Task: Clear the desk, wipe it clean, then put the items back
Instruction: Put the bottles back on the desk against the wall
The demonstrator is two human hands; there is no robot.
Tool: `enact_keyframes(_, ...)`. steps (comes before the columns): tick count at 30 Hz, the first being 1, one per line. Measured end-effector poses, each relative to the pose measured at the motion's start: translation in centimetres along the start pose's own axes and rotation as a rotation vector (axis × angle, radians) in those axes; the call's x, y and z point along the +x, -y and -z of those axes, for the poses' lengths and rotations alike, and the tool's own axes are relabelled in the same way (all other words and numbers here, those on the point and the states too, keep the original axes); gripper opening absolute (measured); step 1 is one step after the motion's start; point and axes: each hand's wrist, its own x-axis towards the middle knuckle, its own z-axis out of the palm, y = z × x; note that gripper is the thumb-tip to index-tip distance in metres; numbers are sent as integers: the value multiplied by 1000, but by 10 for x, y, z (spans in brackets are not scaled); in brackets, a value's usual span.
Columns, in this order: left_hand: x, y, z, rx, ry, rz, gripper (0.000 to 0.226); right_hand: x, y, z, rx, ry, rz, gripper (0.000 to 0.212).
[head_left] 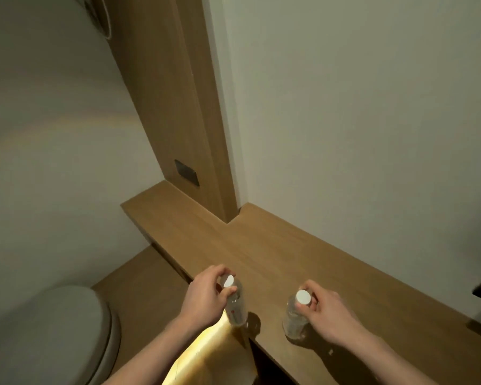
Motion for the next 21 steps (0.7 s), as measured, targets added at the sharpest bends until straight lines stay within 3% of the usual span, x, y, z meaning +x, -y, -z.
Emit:
enact_keyframes(10,122,27,-13,11,96,63,25,111,18,-11,-4,-43,-52,18)
enact_keyframes(21,234,46,-37,37,201,-60,20,169,27,-30,93,-166,-147,13)
